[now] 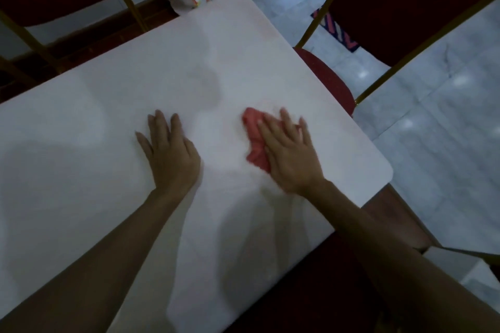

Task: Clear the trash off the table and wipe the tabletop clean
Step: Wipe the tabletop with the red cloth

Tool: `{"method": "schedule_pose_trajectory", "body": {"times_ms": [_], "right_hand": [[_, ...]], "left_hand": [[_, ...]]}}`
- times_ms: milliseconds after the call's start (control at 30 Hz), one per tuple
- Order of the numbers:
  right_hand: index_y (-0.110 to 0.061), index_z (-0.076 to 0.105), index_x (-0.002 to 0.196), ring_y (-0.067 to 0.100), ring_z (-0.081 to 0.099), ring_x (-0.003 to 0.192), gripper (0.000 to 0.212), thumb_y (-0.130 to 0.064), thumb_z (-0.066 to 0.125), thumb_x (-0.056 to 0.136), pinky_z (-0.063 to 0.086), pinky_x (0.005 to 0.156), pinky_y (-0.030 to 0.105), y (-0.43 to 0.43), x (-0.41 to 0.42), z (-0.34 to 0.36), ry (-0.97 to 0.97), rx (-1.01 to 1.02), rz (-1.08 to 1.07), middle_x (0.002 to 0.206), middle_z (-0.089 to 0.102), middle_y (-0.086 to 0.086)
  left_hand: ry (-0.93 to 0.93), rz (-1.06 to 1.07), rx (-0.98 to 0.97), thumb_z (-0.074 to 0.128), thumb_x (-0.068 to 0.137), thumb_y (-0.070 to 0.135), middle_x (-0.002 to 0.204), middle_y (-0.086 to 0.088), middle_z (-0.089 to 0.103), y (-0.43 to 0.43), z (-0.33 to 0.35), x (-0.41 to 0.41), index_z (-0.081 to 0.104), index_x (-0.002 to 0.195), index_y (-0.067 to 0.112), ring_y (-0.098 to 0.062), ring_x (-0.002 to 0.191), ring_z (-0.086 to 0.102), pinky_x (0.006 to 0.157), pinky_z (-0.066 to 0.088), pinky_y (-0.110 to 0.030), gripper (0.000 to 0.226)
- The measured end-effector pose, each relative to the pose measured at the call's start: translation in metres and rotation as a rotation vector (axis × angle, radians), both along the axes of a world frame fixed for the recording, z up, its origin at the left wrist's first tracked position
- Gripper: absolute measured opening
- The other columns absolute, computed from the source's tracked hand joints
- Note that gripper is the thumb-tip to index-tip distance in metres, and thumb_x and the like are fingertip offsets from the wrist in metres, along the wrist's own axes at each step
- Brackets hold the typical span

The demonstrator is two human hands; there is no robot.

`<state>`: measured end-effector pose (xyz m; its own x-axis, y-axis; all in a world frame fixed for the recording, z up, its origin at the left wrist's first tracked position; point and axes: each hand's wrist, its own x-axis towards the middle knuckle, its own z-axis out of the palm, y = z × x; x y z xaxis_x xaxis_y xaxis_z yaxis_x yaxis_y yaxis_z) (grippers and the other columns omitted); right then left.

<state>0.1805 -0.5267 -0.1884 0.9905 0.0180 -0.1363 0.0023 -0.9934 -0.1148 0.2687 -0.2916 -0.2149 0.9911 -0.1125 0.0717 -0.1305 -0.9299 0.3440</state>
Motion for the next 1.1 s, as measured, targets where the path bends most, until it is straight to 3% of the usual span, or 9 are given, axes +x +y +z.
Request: {"method": "schedule_pose_trajectory", "body": {"times_ms": [167, 300, 433, 533, 700, 767, 833, 1000, 1100], "right_hand": [[-0.017, 0.006, 0.159, 0.036, -0.007, 0.153, 0.083, -0.069, 0.014, 0.095, 0.003, 0.12, 0.064, -0.05, -0.009, -0.003, 0.041, -0.053, -0.591, 0.166, 0.008, 0.007], [-0.017, 0.031, 0.152, 0.036, 0.037, 0.131, 0.081, -0.061, 0.055, 0.089, 0.033, 0.111, 0.051, -0.007, -0.019, 0.022, 0.042, -0.05, -0.354, 0.151, 0.036, 0.014], [-0.029, 0.032, 0.151, 0.027, 0.051, 0.108, 0.063, -0.055, 0.041, 0.095, 0.053, 0.086, 0.042, 0.002, -0.045, 0.038, 0.113, 0.042, -0.095, 0.128, 0.044, 0.011], [-0.045, 0.03, 0.149, 0.025, 0.053, 0.086, 0.049, -0.04, 0.041, 0.101, 0.053, 0.073, 0.041, -0.05, -0.049, 0.037, 0.106, 0.066, -0.323, 0.114, 0.043, 0.008], [-0.02, 0.02, 0.154, 0.022, 0.06, 0.071, 0.052, -0.034, 0.034, 0.106, 0.05, 0.051, 0.021, -0.059, -0.048, 0.043, 0.161, 0.074, -0.696, 0.126, 0.048, 0.012], [-0.006, 0.011, 0.155, 0.033, 0.064, 0.088, 0.064, -0.037, 0.035, 0.104, 0.057, 0.071, 0.037, -0.008, -0.051, 0.043, 0.203, 0.089, -0.587, 0.14, 0.041, 0.019], [-0.001, 0.008, 0.155, 0.042, 0.061, 0.108, 0.073, -0.042, 0.038, 0.102, 0.048, 0.091, 0.047, 0.049, -0.058, 0.042, 0.287, 0.155, -0.499, 0.146, 0.036, 0.021], [-0.002, 0.011, 0.155, 0.043, 0.059, 0.109, 0.072, -0.033, 0.045, 0.1, 0.044, 0.083, 0.044, 0.081, -0.079, 0.058, 0.443, 0.155, -0.246, 0.142, 0.037, 0.021], [-0.011, 0.018, 0.155, 0.044, 0.061, 0.103, 0.073, -0.025, 0.056, 0.094, 0.048, 0.08, 0.046, 0.022, -0.082, 0.064, 0.377, 0.035, -0.372, 0.133, 0.04, 0.018]], "left_hand": [[0.031, -0.151, 0.005, 0.032, 0.098, 0.018, 0.163, -0.018, 0.02, -0.019, 0.004, -0.097, 0.038, 0.149, 0.005, -0.031, 0.153, 0.012, 0.122, 0.003, -0.056, 0.053], [0.023, -0.088, 0.044, 0.029, 0.102, 0.021, 0.163, -0.015, 0.021, -0.028, 0.003, -0.131, 0.034, 0.152, 0.009, -0.028, 0.153, 0.011, 0.122, 0.008, -0.055, 0.051], [0.022, -0.096, 0.064, 0.031, 0.102, 0.021, 0.164, -0.014, 0.018, -0.027, 0.003, -0.13, 0.031, 0.153, 0.009, -0.027, 0.154, 0.008, 0.122, 0.009, -0.056, 0.053], [0.016, -0.087, 0.069, 0.029, 0.102, 0.022, 0.164, -0.014, 0.017, -0.029, 0.006, -0.133, 0.031, 0.153, 0.009, -0.027, 0.154, 0.008, 0.122, 0.01, -0.056, 0.052], [0.011, -0.08, 0.092, 0.031, 0.102, 0.02, 0.164, -0.015, 0.018, -0.033, 0.006, -0.134, 0.031, 0.153, 0.008, -0.028, 0.154, 0.008, 0.122, 0.008, -0.055, 0.053], [0.005, -0.076, 0.095, 0.031, 0.101, 0.02, 0.163, -0.016, 0.019, -0.033, 0.005, -0.133, 0.031, 0.153, 0.007, -0.029, 0.154, 0.009, 0.122, 0.007, -0.056, 0.053], [0.003, -0.083, 0.099, 0.033, 0.1, 0.018, 0.163, -0.018, 0.018, -0.033, 0.005, -0.133, 0.031, 0.153, 0.007, -0.03, 0.153, 0.009, 0.122, 0.007, -0.056, 0.054], [0.031, -0.113, 0.091, 0.035, 0.1, 0.019, 0.164, -0.017, 0.014, -0.03, 0.005, -0.134, 0.026, 0.154, 0.006, -0.03, 0.154, 0.004, 0.122, 0.005, -0.057, 0.056], [0.038, -0.135, 0.016, 0.031, 0.102, 0.019, 0.164, -0.016, 0.018, -0.024, 0.004, -0.132, 0.031, 0.153, 0.007, -0.029, 0.153, 0.009, 0.122, 0.007, -0.055, 0.052]]}}
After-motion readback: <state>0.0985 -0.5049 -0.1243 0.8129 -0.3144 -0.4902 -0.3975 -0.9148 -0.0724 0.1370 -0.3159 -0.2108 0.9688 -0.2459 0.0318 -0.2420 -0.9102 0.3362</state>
